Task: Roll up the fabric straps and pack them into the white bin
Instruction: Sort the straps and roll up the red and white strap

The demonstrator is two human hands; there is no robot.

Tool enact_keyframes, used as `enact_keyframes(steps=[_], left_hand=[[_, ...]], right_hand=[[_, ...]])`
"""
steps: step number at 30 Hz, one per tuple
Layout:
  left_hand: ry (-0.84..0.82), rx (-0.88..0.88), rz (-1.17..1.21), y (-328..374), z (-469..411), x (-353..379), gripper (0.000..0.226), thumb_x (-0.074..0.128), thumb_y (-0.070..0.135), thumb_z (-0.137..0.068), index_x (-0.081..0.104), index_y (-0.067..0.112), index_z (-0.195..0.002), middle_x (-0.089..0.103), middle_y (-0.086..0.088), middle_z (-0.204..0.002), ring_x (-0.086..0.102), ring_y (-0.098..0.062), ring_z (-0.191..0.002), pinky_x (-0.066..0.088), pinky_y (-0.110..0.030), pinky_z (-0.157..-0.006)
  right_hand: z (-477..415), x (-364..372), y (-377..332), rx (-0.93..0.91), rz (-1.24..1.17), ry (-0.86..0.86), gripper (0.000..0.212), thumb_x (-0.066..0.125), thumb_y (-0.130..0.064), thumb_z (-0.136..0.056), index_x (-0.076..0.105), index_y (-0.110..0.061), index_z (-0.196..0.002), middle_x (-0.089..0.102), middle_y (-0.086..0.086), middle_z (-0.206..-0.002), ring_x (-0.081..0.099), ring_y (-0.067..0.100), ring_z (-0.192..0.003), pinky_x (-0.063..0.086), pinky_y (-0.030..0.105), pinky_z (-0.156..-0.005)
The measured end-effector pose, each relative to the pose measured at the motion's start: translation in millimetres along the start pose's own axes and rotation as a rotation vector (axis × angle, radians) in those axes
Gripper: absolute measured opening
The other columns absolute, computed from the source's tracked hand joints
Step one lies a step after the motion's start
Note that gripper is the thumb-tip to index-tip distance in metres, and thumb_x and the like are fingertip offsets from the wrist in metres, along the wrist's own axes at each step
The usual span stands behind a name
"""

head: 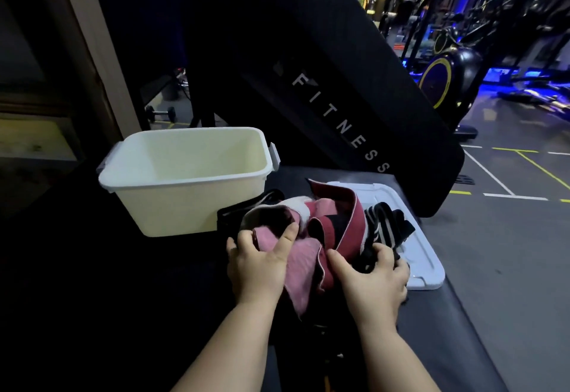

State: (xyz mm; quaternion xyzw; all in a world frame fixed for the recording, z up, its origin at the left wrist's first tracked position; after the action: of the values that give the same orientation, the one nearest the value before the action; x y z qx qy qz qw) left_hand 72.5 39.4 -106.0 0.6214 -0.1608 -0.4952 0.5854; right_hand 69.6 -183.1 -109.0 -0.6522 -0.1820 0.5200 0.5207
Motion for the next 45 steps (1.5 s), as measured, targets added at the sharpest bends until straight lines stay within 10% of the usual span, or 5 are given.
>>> enact_keyframes(steps=[5, 15, 32, 41, 45], left_hand=[[-0.056, 0.085, 0.163, -10, 3, 7, 0.083, 0.062, 0.072, -0.071, 0.039, 0.022, -0.133, 0.051, -0.008, -0.134, 0.052, -0.03, -0.118, 0.038, -0.031, -0.087], [-0.135, 0.265, 0.54, -11, 56, -34, 0.137, 0.06, 0.093, -0.034, 0.026, 0.025, -0.147, 0.04, -0.004, -0.149, 0.043, -0.023, -0.133, 0.034, -0.045, -0.113], [0.139, 0.405, 0.756, -40, 9, -249, 0.082, 0.061, 0.067, -0.057, 0.042, 0.021, -0.122, 0.056, 0.002, -0.114, 0.058, -0.021, -0.108, 0.045, -0.038, -0.1], [0.199, 0.369, 0.559, -91, -22, -227, 0.091, 0.077, 0.071, -0.057, 0.044, 0.014, -0.12, 0.061, -0.01, -0.117, 0.06, -0.026, -0.108, 0.046, -0.032, -0.089], [0.27, 0.307, 0.208, -104, -21, -220, 0.112, 0.056, 0.093, -0.048, 0.058, 0.01, -0.124, 0.045, -0.013, -0.141, 0.042, -0.031, -0.131, 0.034, -0.042, -0.112]], right_hand=[[3, 9, -3, -0.164, -0.138, -0.006, 0.065, 0.079, -0.048, -0.069, 0.047, -0.03, -0.122, 0.028, -0.004, -0.142, 0.045, 0.018, -0.112, 0.038, 0.033, -0.092], [64, 4, -22, -0.323, -0.366, -0.052, 0.061, 0.08, -0.032, -0.073, 0.048, -0.027, -0.125, 0.035, 0.001, -0.138, 0.042, 0.009, -0.106, 0.032, 0.025, -0.092], [207, 128, -148, -0.572, -0.575, -0.168, 0.055, 0.084, -0.02, -0.071, 0.045, -0.031, -0.109, 0.039, 0.001, -0.127, 0.037, -0.031, -0.089, 0.028, -0.008, -0.072], [187, 155, -122, -0.548, -0.406, -0.341, 0.067, 0.07, -0.044, -0.06, 0.042, -0.033, -0.12, 0.042, -0.005, -0.126, 0.045, 0.007, -0.109, 0.039, 0.025, -0.098], [166, 140, -87, -0.446, -0.244, -0.386, 0.074, 0.063, -0.047, -0.057, 0.031, -0.042, -0.124, 0.052, -0.006, -0.124, 0.055, 0.014, -0.107, 0.046, 0.041, -0.097]])
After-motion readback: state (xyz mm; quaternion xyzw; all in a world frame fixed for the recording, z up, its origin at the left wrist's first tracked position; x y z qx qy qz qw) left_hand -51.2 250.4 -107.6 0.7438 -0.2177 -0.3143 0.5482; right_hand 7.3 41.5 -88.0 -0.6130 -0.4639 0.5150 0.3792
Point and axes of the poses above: each hand's wrist, its own z-axis away from the middle knuckle, its own x-axis out of the palm, y = z × x, the point moved 7 cm from there along -z, towards the middle knuckle
